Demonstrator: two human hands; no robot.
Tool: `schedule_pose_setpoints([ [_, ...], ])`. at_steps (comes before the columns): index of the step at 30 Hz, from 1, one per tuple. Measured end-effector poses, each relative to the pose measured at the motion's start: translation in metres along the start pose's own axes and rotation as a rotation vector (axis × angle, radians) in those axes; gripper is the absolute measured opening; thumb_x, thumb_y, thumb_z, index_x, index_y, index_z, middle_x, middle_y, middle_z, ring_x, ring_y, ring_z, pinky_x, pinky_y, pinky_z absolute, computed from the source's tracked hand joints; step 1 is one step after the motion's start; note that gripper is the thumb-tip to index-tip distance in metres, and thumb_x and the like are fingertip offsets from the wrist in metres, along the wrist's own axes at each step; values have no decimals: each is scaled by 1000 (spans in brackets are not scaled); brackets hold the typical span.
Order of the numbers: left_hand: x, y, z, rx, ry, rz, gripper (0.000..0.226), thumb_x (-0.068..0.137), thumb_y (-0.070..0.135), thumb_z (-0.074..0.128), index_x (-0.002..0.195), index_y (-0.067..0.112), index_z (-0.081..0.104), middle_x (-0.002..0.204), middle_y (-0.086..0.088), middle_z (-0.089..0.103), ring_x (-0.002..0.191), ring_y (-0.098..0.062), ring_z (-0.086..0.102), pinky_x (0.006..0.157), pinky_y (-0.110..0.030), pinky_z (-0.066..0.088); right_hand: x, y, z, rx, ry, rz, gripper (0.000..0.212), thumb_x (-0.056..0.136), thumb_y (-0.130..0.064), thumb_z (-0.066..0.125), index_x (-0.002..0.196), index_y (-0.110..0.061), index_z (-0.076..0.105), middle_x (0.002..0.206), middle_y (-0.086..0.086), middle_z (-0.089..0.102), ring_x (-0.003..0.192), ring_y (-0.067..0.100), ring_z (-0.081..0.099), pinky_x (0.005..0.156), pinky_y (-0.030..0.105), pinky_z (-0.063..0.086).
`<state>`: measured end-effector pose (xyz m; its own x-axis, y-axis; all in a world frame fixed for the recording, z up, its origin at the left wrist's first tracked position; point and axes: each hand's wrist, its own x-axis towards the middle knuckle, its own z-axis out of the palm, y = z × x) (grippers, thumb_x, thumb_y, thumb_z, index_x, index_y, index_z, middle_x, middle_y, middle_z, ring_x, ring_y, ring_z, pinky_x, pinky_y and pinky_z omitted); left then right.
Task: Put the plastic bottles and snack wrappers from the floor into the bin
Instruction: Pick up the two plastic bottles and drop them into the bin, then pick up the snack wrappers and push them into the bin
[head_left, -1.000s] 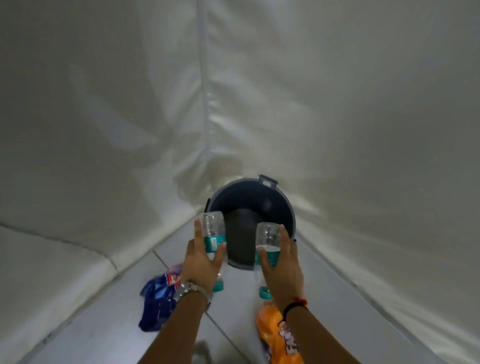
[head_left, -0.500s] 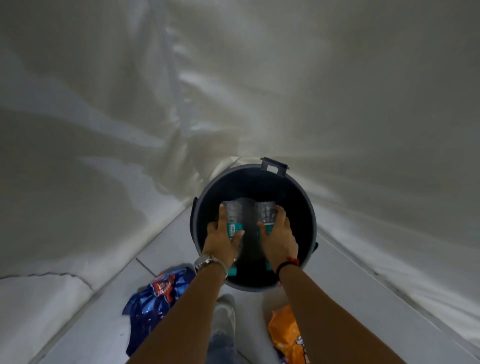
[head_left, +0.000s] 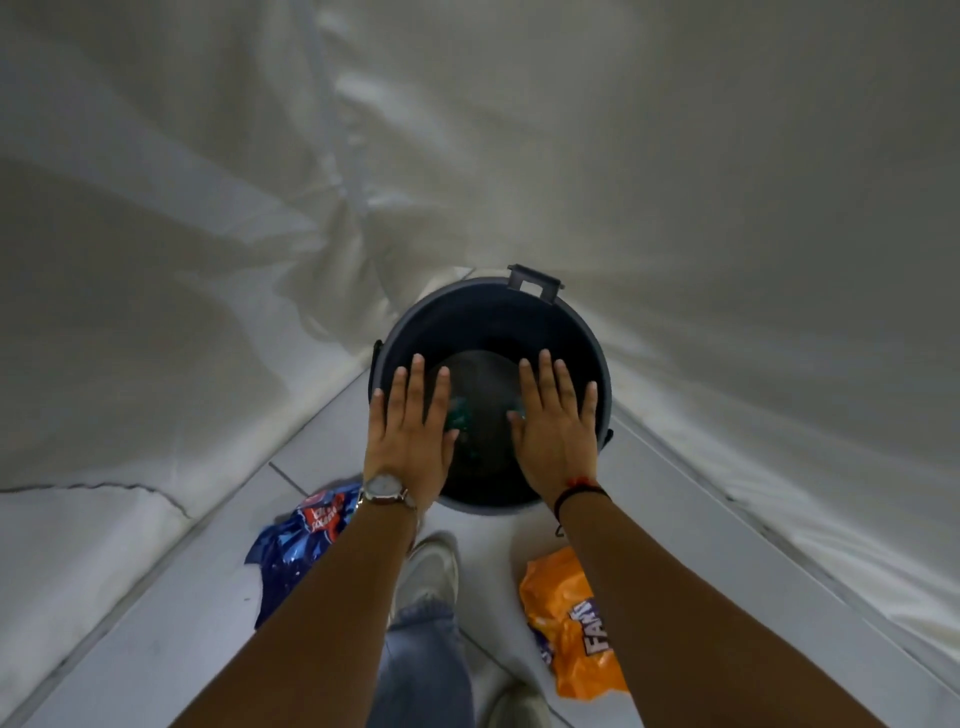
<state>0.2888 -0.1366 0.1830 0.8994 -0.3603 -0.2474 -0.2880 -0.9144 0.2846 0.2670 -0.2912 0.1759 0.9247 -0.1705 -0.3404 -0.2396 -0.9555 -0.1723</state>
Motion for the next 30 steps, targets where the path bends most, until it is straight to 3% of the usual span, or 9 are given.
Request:
schedule_pose_setpoints([
  [3,-35,20,-10,4,-26,-52,63,95,35,31,130,22,-20,154,-13,-7,141,-29,-4,108,-41,-9,-35,8,-16,-26,4,-15,55,96,-34,26,143,-18,0,156,8,1,143,24,0,114,50,-5],
  [8,-117,59,-1,34,-112,-16,65,95,34,34,140,17,-8,154,-14,-2,140,-32,2,112,-47,5,-126,49,-21,-54,-7,-22,51,96,-30,29,142,-17,12,154,10,17,142,27,16,110,50,-2],
  [11,-159,68,22,94,-97,89,71,82,31,60,139,10,23,145,-21,32,129,-39,35,101,-53,28,-188,90,4,-110,-51,50,48,95,-35,17,135,-14,33,140,12,47,126,29,46,101,58,32],
  [13,-178,66,48,128,-104,96,72,73,31,70,132,8,35,135,-22,47,118,-39,49,90,-57,41,-221,115,29,-59,-173,147,57,95,-38,1,130,-13,38,133,12,54,120,30,53,94,59,41],
  [16,-193,66,89,146,-120,115,57,86,44,41,129,8,37,130,-22,52,112,-38,55,82,-58,47,-249,149,76,10,-231,273,66,93,-45,-4,131,-13,39,134,15,53,120,32,53,94,61,39],
  [18,-195,68,120,131,-172,144,61,81,45,35,130,9,37,130,-21,52,111,-37,56,80,-58,48,-262,164,109,82,-184,374,64,91,-51,3,137,-15,29,145,14,38,132,32,38,106,60,25],
  [21,-184,77,173,136,-197,264,65,75,46,51,128,10,39,129,-20,54,110,-36,58,80,-57,49,-275,174,162,395,-131,725,57,94,-38,33,142,-15,13,154,12,17,141,29,16,112,57,10],
  [26,-137,99,244,212,-162,550,59,80,42,29,131,15,36,134,-16,51,121,-35,49,90,-56,44,-276,165,242,825,17,1092,72,90,-37,48,142,-12,6,154,14,13,141,31,15,114,56,16],
  [30,-109,110,291,296,-73,741,65,78,42,51,135,18,32,143,-15,37,129,-34,35,95,-58,40,-251,162,281,1105,171,1267,88,83,-40,58,142,-17,-1,153,15,18,138,35,23,112,58,22],
])
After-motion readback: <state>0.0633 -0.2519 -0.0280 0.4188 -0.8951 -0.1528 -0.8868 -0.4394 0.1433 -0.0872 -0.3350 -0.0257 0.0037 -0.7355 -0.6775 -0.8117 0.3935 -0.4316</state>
